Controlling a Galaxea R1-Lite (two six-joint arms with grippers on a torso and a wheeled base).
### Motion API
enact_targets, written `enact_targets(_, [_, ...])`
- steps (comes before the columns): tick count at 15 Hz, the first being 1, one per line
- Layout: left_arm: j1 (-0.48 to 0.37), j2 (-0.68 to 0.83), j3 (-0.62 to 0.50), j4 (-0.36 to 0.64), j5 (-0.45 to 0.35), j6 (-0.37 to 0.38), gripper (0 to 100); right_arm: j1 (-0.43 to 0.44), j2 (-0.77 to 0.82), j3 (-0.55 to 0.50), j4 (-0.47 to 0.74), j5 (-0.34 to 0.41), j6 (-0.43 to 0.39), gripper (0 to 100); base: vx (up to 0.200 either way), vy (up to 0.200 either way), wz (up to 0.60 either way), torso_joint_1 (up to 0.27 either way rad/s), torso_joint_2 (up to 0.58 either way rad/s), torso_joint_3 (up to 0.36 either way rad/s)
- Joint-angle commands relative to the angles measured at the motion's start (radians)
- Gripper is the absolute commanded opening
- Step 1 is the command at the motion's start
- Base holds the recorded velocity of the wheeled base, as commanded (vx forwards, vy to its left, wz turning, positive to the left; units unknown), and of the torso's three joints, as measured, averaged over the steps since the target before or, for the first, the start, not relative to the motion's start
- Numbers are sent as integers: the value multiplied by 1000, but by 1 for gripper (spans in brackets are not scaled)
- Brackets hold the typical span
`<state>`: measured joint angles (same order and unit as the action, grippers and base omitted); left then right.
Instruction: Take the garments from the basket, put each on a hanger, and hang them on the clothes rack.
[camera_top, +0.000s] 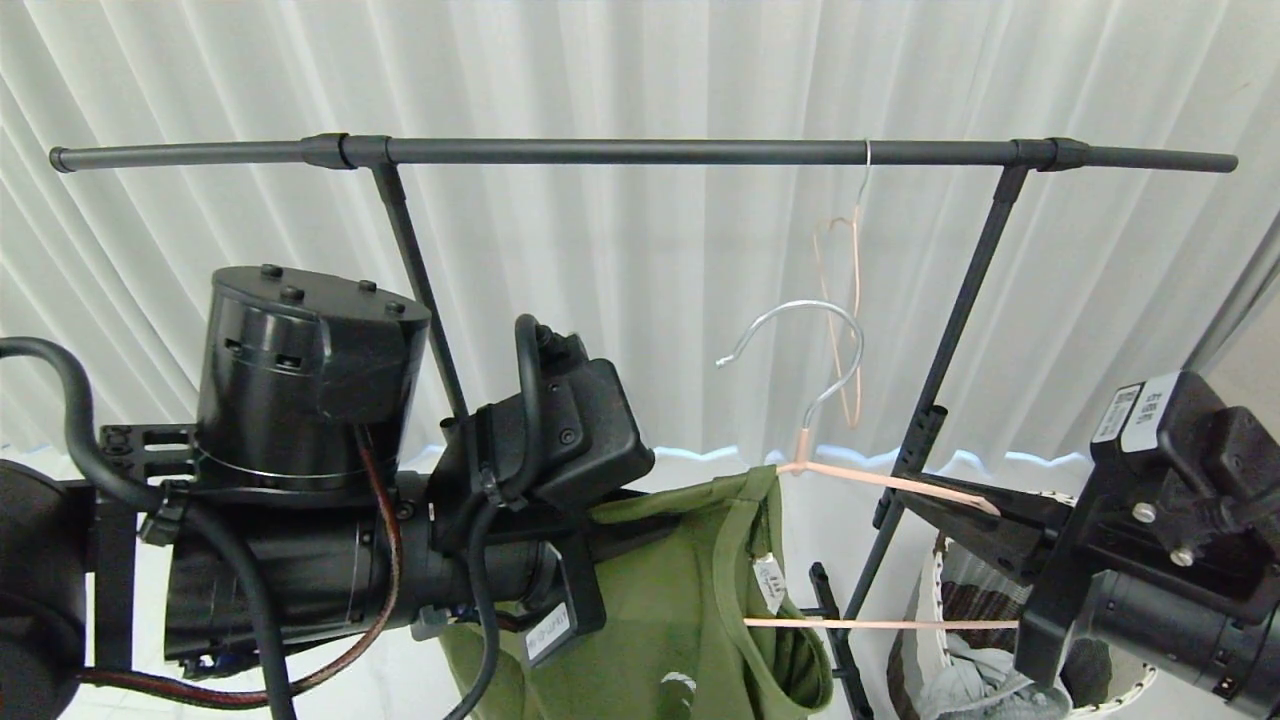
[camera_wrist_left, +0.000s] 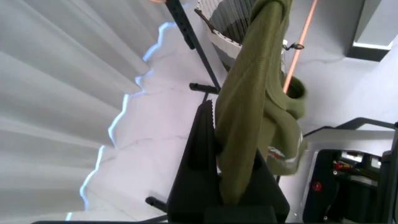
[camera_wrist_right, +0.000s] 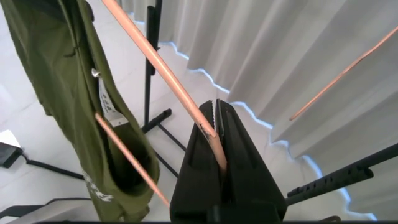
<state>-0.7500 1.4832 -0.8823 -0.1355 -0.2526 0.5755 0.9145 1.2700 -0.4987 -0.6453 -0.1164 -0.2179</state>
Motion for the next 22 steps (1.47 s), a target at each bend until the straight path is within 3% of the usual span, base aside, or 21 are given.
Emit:
enact_targets(1, [11,0,0,1,1,1,0,1,-4,0,-2,-2,0,0,0,0,0,0,0,0])
enact_targets(2, [17,0,0,1,3,1,0,1,-9,2,-2,-2,-1,0,0,0,0,0,0,0])
enact_targets(3, [21,0,0,1,4,1,0,1,-11,2,0,-2,-1,100,0,0,0,0,0,0])
enact_targets(11, [24,-1,16,-61,219,-16,0,3,-23,5,1,-2,0,100,0,0,0,0,0,0])
enact_targets(13, [0,-6,2,-61,225,-82,0,47,-41,12,9,-2,28,100,0,0,0,0,0,0])
enact_targets(17, [-12,-31,-27,-61,223,-123,0,150,-37,65,81,-2,226,100,0,0,0,0,0,0])
enact_targets(19, [-22,-52,-26,-61,223,-123,0,146,2,71,85,-8,313,100,0,0,0,0,0,0])
enact_targets(22, [-38,-77,-27,-61,223,-123,0,101,144,34,81,-83,488,100,0,0,0,0,0,0])
